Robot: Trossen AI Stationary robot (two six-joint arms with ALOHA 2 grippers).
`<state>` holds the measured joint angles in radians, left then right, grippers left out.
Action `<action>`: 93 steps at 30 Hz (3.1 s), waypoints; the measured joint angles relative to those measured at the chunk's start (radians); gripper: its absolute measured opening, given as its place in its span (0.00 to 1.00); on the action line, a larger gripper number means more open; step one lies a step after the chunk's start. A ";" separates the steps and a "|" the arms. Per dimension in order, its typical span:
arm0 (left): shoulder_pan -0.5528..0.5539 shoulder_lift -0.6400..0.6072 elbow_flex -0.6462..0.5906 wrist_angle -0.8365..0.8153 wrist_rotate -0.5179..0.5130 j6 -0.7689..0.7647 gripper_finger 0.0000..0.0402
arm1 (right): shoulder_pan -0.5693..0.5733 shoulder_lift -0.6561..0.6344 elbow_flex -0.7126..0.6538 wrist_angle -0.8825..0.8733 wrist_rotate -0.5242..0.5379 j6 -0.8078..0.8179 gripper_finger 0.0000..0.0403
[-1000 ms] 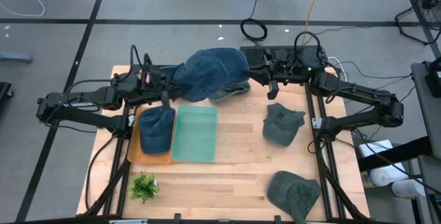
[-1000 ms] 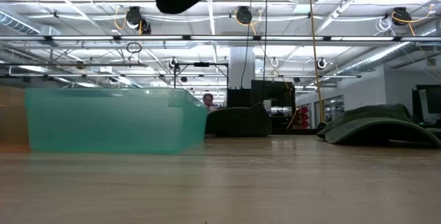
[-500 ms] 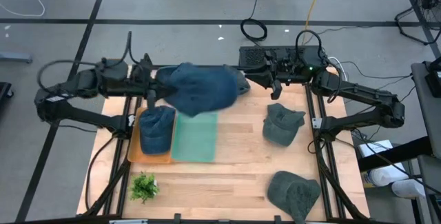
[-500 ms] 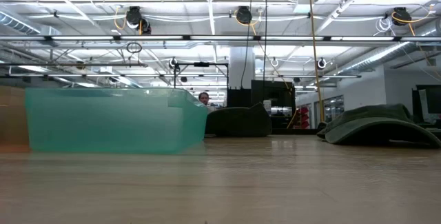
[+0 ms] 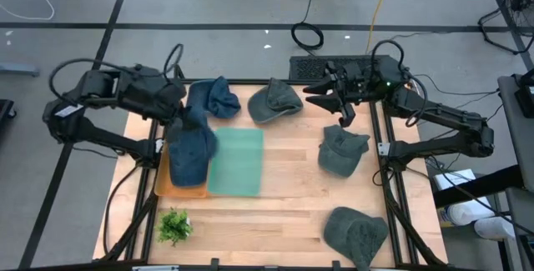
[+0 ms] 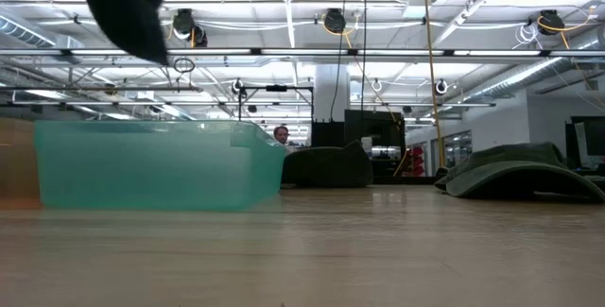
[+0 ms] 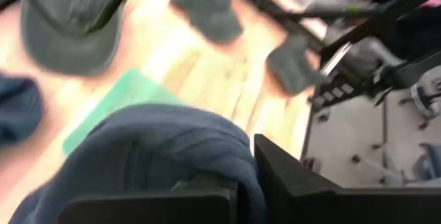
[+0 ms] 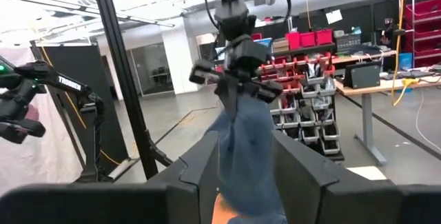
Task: Pick & Place hat
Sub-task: Put the bottom blue cap into the orange bin
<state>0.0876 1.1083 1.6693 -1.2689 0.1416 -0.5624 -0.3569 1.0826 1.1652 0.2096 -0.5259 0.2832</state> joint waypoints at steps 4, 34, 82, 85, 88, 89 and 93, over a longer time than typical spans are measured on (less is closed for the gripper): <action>-0.014 0.029 0.018 -0.108 0.000 -0.016 0.05 | 0.000 -0.005 0.000 -0.001 0.000 -0.011 0.29; -0.284 0.065 0.021 -0.302 0.135 -0.011 0.05 | 0.000 -0.007 0.000 -0.001 0.000 -0.034 0.29; -0.619 0.240 -0.008 -0.302 -0.102 0.020 0.05 | 0.000 -0.153 0.000 -0.142 -0.003 -0.114 0.29; -0.618 0.200 -0.049 -0.300 -0.102 -0.054 0.05 | 0.000 -0.153 0.000 -0.175 -0.003 -0.114 0.29; -0.621 0.158 -0.103 -0.308 -0.049 -0.157 0.05 | 0.000 -0.153 0.000 -0.206 -0.003 -0.113 0.29; -0.623 0.143 -0.121 -0.305 -0.038 -0.193 0.05 | 0.000 -0.153 0.000 -0.213 -0.003 -0.113 0.29; -0.631 0.068 -0.180 -0.301 -0.050 -0.301 0.05 | 0.000 -0.153 0.000 -0.233 -0.003 -0.125 0.29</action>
<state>-0.5430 1.1763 1.4889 -1.5696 0.0914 -0.8638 -0.3565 0.9296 1.1652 -0.0230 -0.5293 0.1582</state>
